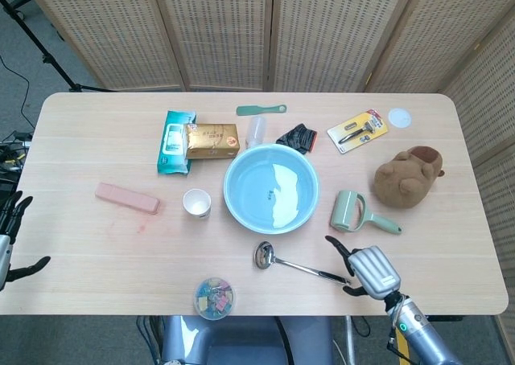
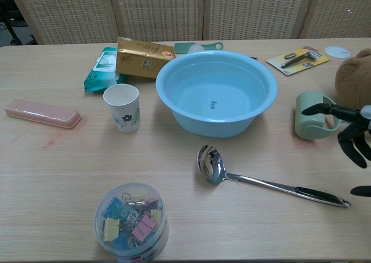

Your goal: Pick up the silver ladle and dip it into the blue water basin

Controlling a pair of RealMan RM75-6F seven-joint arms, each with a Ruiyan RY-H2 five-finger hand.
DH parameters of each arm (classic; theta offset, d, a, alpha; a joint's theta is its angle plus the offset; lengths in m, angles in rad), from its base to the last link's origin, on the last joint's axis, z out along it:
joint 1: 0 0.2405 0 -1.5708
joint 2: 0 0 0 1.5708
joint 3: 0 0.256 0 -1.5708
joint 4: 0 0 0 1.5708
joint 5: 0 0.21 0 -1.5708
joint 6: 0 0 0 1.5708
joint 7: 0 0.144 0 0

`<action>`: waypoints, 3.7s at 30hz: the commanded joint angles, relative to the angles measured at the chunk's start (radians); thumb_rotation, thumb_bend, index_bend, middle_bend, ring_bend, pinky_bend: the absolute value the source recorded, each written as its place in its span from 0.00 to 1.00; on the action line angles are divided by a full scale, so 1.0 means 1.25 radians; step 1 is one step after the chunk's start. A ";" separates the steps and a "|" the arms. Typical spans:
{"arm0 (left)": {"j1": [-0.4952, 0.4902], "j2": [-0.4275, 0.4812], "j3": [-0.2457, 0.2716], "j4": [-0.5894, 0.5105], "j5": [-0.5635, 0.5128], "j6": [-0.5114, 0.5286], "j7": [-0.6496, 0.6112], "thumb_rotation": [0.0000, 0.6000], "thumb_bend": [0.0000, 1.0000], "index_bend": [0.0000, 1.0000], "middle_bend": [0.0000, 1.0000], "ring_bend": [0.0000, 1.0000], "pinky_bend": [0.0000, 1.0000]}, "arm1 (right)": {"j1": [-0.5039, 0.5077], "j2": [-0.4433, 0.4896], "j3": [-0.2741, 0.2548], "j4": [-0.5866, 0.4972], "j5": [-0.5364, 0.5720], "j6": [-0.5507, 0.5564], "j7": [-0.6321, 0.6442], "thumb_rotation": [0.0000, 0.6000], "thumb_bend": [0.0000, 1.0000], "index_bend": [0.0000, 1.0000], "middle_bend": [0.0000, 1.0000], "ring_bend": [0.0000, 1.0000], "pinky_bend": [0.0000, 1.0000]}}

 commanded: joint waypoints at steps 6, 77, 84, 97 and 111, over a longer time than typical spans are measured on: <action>-0.006 -0.013 -0.006 0.001 -0.018 -0.012 0.030 1.00 0.02 0.00 0.00 0.00 0.00 | 0.038 -0.078 0.013 -0.019 0.084 -0.083 -0.129 1.00 0.00 0.25 0.71 0.67 0.85; -0.001 -0.020 -0.018 0.003 -0.037 -0.007 0.040 1.00 0.02 0.00 0.00 0.00 0.00 | 0.105 -0.222 0.034 0.078 0.358 -0.065 -0.406 1.00 0.05 0.43 0.76 0.70 0.86; -0.001 -0.018 -0.019 0.005 -0.037 -0.007 0.034 1.00 0.02 0.00 0.00 0.00 0.00 | 0.109 -0.229 0.033 0.087 0.383 -0.062 -0.418 1.00 0.09 0.43 0.77 0.70 0.86; 0.000 -0.018 -0.019 0.005 -0.036 -0.006 0.034 1.00 0.02 0.00 0.00 0.00 0.00 | 0.117 -0.233 0.029 0.098 0.391 -0.054 -0.404 1.00 0.43 0.68 0.81 0.73 0.87; -0.001 -0.017 -0.019 0.005 -0.037 -0.010 0.031 1.00 0.02 0.00 0.00 0.00 0.00 | 0.103 -0.151 0.029 0.023 0.287 -0.023 -0.238 1.00 0.98 0.82 0.86 0.78 0.92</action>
